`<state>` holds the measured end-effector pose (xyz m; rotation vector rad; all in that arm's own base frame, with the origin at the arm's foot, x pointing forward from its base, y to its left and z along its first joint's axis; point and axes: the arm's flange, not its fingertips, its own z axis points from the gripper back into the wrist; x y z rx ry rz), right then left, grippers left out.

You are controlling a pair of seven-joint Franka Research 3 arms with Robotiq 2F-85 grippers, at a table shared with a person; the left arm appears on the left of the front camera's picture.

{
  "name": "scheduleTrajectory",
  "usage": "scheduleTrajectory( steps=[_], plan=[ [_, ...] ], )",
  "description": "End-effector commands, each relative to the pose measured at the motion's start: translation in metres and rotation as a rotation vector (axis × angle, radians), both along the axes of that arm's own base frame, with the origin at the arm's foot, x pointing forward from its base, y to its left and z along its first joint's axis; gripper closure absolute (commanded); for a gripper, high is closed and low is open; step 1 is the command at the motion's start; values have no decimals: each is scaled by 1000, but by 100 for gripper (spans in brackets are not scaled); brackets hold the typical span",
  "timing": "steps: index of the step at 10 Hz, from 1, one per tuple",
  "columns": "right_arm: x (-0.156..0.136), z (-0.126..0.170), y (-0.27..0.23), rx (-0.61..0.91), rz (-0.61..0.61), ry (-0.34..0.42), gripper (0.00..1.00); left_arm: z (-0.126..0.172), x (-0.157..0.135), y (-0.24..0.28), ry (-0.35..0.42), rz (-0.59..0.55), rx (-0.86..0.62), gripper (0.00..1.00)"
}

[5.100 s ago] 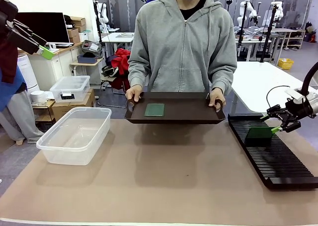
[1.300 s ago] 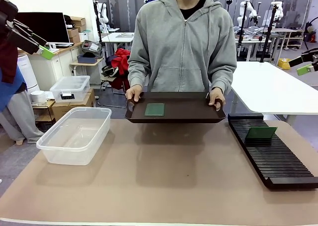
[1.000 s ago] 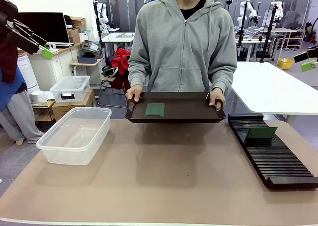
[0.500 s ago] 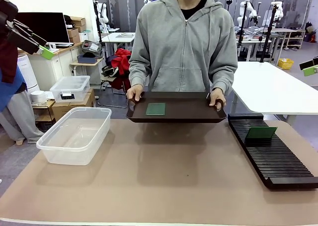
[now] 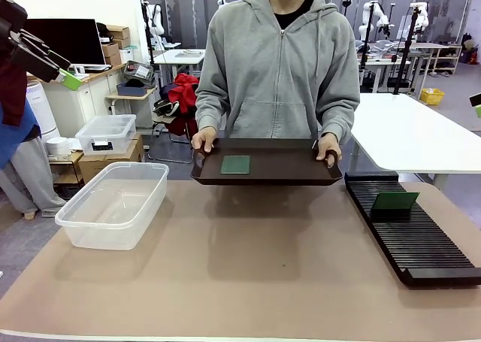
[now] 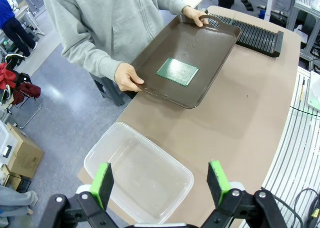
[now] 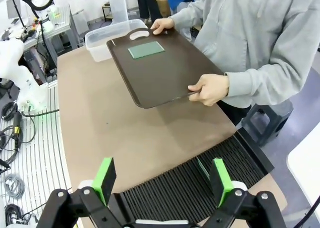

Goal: Sort PCBs into racks and boxes based on the side picked up.
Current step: Pick up the Blank PCB handed by the Human.

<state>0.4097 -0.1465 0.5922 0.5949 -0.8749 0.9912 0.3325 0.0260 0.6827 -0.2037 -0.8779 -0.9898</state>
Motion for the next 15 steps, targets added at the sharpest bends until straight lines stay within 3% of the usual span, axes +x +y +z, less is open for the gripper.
scheduleTrajectory(
  steps=[1,6,15],
  plan=[
    [-1,-1,-1,-42,-56,14,0,-1,0,1,1,2,-3,0],
    [-7,5,-20,-97,-221,-55,0,-1,0,1,1,2,-3,0],
    [-3,11,-27,-93,-197,-84,0,-1,0,1,1,2,-3,0]
  ],
)
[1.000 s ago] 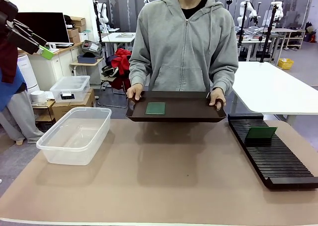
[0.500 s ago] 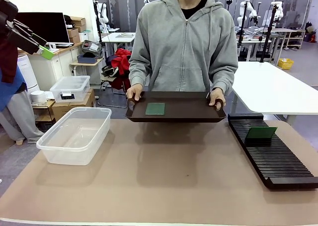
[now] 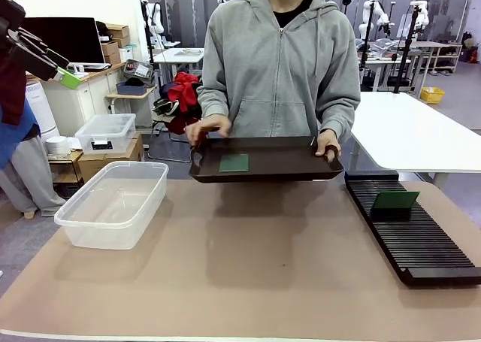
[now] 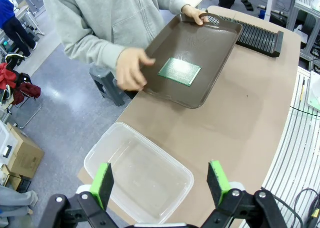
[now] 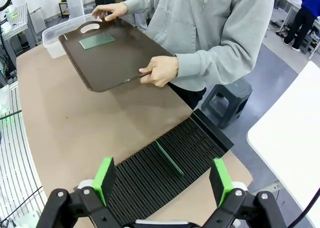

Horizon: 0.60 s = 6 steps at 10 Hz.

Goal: Sort PCBs into racks and boxes based on the side picked up.
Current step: Pick up the Blank PCB handed by the Human.

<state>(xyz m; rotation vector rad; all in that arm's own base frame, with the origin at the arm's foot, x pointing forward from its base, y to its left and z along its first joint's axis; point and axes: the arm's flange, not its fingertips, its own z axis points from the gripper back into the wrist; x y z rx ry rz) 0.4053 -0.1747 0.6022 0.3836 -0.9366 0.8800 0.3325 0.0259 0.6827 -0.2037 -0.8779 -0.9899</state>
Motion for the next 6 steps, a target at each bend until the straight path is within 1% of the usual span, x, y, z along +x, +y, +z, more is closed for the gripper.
scheduleTrajectory(
  steps=[1,6],
  plan=[
    [2,1,1,0,-3,0,0,-1,0,1,1,2,-3,0],
    [2,1,1,0,-3,0,0,-1,0,1,1,2,-3,0]
  ],
)
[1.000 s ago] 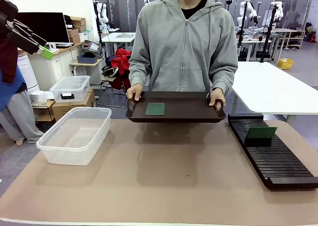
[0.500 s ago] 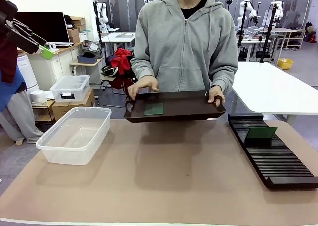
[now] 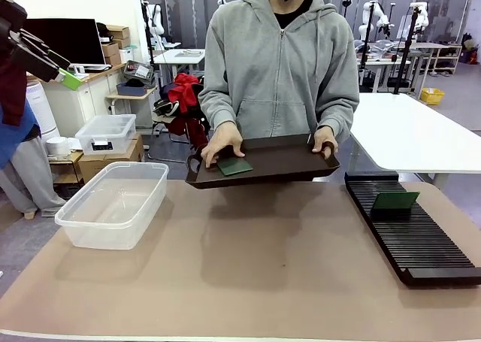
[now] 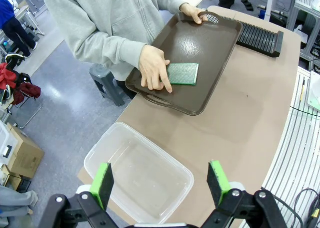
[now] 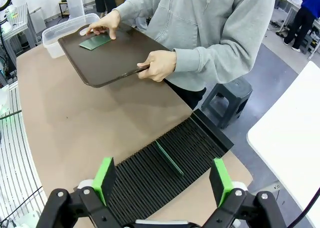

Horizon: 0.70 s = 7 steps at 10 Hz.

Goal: Sort PCBs into racks and boxes based on the side picked up.
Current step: Pick up the Blank PCB handed by the Human.

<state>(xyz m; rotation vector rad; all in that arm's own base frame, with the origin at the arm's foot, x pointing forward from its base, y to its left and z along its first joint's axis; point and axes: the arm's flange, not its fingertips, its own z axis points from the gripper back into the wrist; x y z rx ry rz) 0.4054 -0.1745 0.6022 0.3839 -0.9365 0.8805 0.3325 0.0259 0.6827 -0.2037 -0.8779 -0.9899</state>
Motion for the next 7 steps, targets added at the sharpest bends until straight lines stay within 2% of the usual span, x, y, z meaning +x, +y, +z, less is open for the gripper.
scheduleTrajectory(
  steps=[1,7],
  plan=[
    [1,1,0,0,-4,0,0,-1,0,1,1,2,-3,0],
    [1,1,0,0,-4,0,0,-1,0,1,1,2,-3,0]
  ],
)
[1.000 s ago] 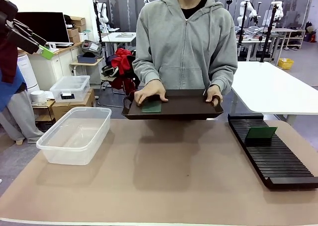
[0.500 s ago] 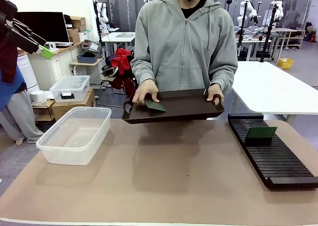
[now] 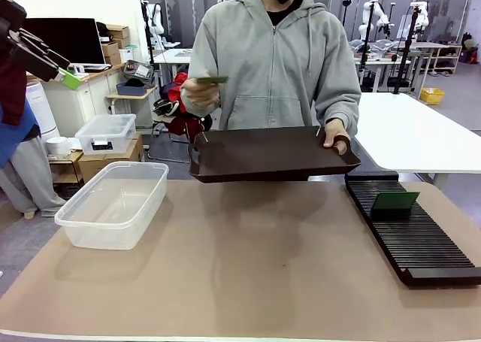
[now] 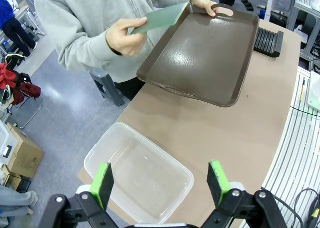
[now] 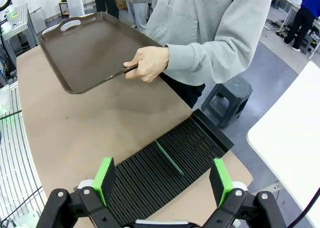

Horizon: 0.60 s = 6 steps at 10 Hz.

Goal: Sort PCBs into racks and boxes based on the side picked up.
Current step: Pick up the Blank PCB handed by the Human.

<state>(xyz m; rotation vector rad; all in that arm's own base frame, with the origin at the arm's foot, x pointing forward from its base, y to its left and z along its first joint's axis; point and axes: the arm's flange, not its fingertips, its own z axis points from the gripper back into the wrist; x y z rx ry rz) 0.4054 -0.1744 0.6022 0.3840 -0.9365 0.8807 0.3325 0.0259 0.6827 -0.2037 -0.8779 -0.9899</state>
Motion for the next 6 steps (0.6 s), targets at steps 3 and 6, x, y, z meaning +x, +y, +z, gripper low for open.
scheduleTrajectory(
  steps=[3,6],
  plan=[
    [1,1,0,0,-4,0,0,-1,0,1,1,2,-3,0],
    [1,1,0,0,-4,0,0,-1,0,1,1,2,-3,0]
  ],
)
